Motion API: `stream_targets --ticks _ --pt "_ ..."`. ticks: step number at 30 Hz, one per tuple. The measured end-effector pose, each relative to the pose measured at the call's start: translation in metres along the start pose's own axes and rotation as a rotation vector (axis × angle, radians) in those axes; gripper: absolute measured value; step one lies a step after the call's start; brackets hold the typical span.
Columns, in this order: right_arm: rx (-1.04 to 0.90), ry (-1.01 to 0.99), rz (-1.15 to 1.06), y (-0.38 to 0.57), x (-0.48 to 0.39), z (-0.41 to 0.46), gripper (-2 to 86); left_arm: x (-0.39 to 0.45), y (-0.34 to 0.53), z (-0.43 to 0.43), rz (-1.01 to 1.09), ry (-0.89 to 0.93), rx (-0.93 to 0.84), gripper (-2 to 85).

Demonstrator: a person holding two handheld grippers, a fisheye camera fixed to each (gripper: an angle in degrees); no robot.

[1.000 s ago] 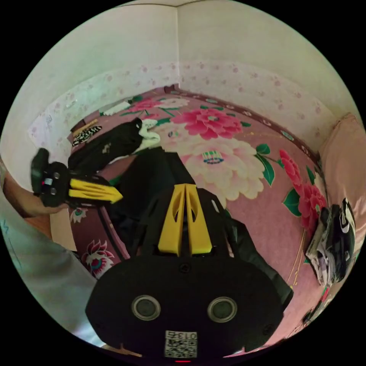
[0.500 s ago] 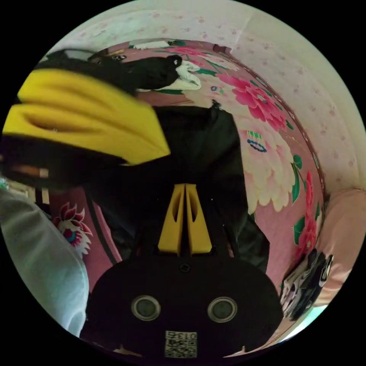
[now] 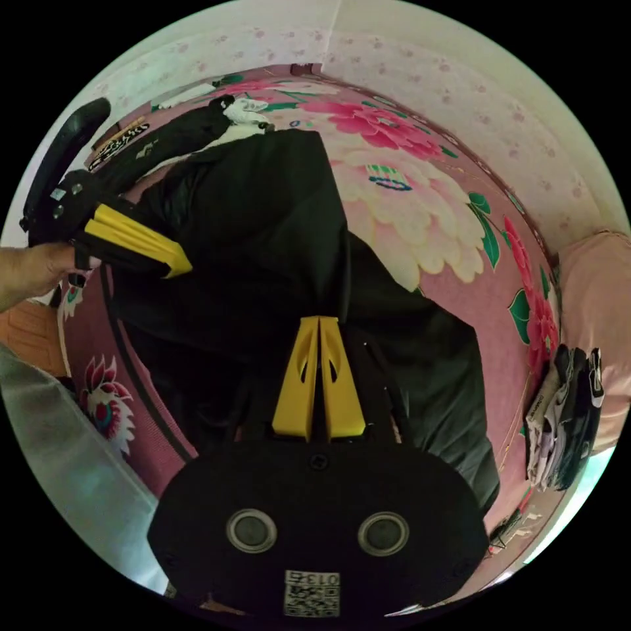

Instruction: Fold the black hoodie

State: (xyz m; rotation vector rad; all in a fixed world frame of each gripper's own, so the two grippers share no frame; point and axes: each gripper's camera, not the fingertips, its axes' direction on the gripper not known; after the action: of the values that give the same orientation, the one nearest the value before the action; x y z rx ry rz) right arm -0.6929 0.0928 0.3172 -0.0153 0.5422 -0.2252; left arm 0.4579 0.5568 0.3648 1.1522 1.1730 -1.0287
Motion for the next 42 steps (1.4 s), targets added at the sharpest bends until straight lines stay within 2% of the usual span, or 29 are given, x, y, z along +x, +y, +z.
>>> stream_targets --ticks 3,5,7,9,10,11,12,13,15,17,19,21,23,25,29,32,36,38,42 --pt "0.028 -0.017 0.071 -0.001 0.014 -0.044 -0.2 -0.014 0.004 -0.044 0.007 0.031 0.064 -0.3" --pt "0.197 -0.003 0.14 0.005 0.016 -0.092 -0.2 -0.026 0.017 -0.092 -0.058 -0.034 0.242 -0.3" --pt "0.29 0.022 0.12 0.004 0.005 -0.112 -0.2 -0.033 0.021 -0.11 -0.078 -0.088 0.319 -0.3" --pt "0.328 0.042 0.08 0.0 -0.01 -0.111 -0.1 -0.04 0.011 -0.1 -0.037 -0.11 0.255 -0.3" --pt "0.285 0.02 0.041 -0.005 -0.019 -0.096 -0.1 -0.045 0.002 -0.081 -0.005 -0.094 0.145 -0.3" --pt "0.154 0.01 -0.002 -0.01 -0.027 -0.067 0.0 -0.052 -0.004 -0.057 0.013 -0.078 0.033 -0.3" --pt "0.063 0.018 -0.018 -0.012 -0.03 -0.048 0.0 -0.056 -0.005 -0.047 0.017 -0.07 0.003 -0.3" --pt "-0.017 -0.011 -0.045 -0.008 -0.035 -0.02 0.1 -0.067 -0.005 -0.034 -0.002 -0.042 0.01 -0.2" --pt "0.064 -0.018 -0.023 -0.003 -0.031 -0.023 0.2 -0.093 -0.005 -0.034 -0.112 0.052 0.05 -0.1" --pt "-0.002 -0.038 -0.035 -0.015 -0.028 -0.026 0.3 -0.121 -0.009 -0.04 -0.236 0.175 0.039 0.2" --pt "-0.038 -0.057 -0.037 -0.022 -0.024 -0.032 0.6 -0.13 -0.008 -0.059 -0.227 0.197 0.06 0.9" --pt "-0.045 -0.113 -0.015 -0.031 -0.013 -0.051 1.1 -0.134 -0.002 -0.092 -0.211 0.179 0.153 2.4" --pt "0.091 -0.191 0.016 -0.04 0.009 -0.091 3.8 -0.147 0.014 -0.134 -0.267 0.08 0.298 11.5" --pt "0.188 -0.19 0.034 -0.054 0.025 -0.114 6.6 -0.163 0.022 -0.147 -0.377 -0.004 0.332 17.9" --pt "0.195 -0.305 -0.012 -0.122 0.052 -0.127 4.5 -0.202 0.005 -0.129 -0.473 0.107 0.245 22.3" --pt "0.148 -0.374 -0.024 -0.156 0.047 -0.135 1.4 -0.219 -0.012 -0.11 -0.488 0.092 0.17 23.8" --pt "0.146 -0.248 0.1 -0.13 0.03 -0.147 0.7 -0.238 -0.029 -0.087 -0.512 0.212 0.103 24.5" --pt "0.13 -0.071 0.175 -0.091 0.009 -0.145 1.2 -0.244 -0.037 -0.084 -0.511 0.186 0.1 23.9" --pt "0.054 0.007 0.189 -0.048 -0.021 -0.119 1.5 -0.248 -0.052 -0.083 -0.5 0.167 0.089 23.2"
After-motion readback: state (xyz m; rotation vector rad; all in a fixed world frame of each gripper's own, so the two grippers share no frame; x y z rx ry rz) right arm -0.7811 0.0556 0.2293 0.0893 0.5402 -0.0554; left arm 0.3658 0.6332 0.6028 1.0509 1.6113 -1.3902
